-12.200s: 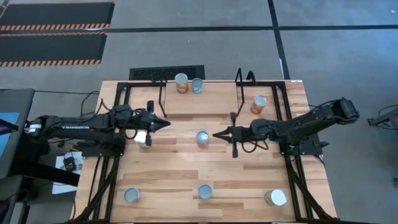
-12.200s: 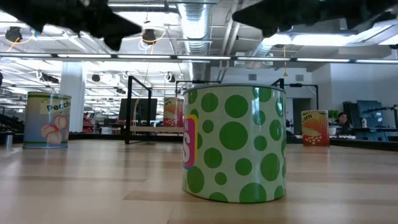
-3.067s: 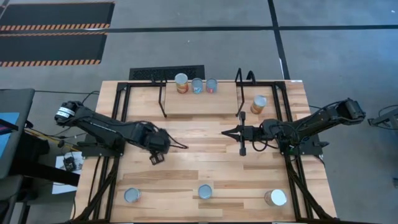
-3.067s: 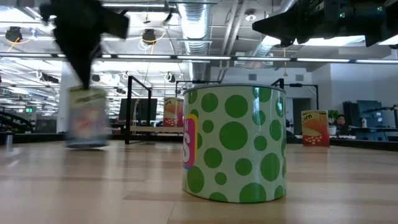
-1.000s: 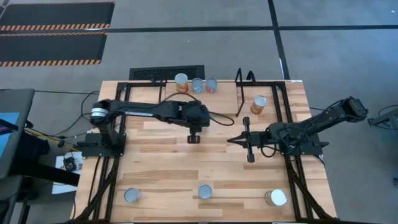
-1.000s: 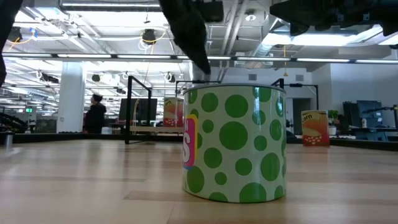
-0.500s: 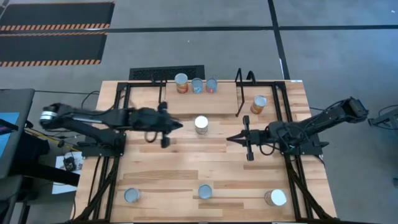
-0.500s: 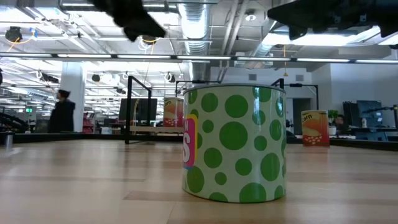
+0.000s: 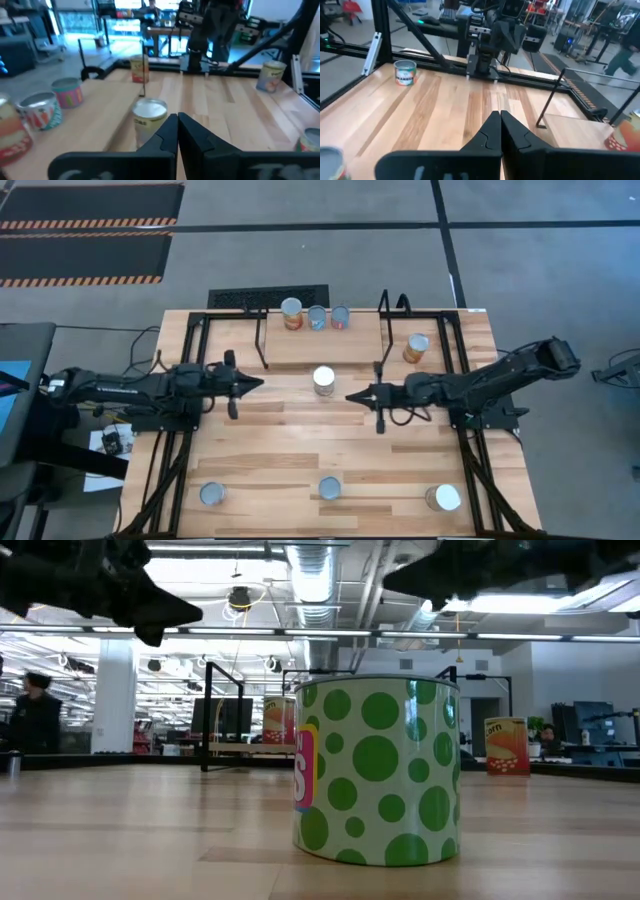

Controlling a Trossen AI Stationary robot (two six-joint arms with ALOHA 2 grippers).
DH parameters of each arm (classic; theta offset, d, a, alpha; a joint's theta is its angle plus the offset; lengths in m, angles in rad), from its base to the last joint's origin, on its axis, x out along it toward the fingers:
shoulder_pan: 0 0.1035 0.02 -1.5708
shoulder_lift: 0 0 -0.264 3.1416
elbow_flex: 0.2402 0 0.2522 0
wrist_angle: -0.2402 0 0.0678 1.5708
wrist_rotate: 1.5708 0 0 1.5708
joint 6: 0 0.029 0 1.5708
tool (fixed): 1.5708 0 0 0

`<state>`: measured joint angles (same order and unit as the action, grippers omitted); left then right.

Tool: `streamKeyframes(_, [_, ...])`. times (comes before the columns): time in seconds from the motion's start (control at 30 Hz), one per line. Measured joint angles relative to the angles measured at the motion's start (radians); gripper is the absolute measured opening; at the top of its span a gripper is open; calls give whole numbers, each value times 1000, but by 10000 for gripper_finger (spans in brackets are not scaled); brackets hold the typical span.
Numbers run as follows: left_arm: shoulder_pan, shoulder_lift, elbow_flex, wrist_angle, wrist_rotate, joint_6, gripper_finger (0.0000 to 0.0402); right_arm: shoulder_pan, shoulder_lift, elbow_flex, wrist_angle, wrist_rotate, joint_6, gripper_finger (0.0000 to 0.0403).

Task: Pick and place cans onto a shelf
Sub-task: Put the top canned peaches on the shelf

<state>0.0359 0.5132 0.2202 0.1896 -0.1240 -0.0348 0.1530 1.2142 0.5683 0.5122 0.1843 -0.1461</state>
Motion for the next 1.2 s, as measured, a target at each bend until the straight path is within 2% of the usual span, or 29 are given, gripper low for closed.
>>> streamKeyframes(0.23, [110,-149,-57,-32,164,35,0,-7,113,170,-160,-2,-2,10])
streamKeyframes(0.43, [206,-180,-95,-51,249,45,0,-61,201,330,-364,-1,7,22])
streamKeyframes(0.73, [287,-180,-147,-5,251,50,0,-178,395,617,-778,-6,13,110])
streamKeyframes(0.93, [302,-178,-157,31,247,48,0,-218,536,753,-982,-79,-52,170])
streamKeyframes(1.07, [302,-179,-158,31,248,48,0,-222,604,813,-1086,-108,-97,187])
streamKeyframes(1.2, [303,-179,-158,28,247,53,0,-223,646,845,-1125,-108,-116,183])
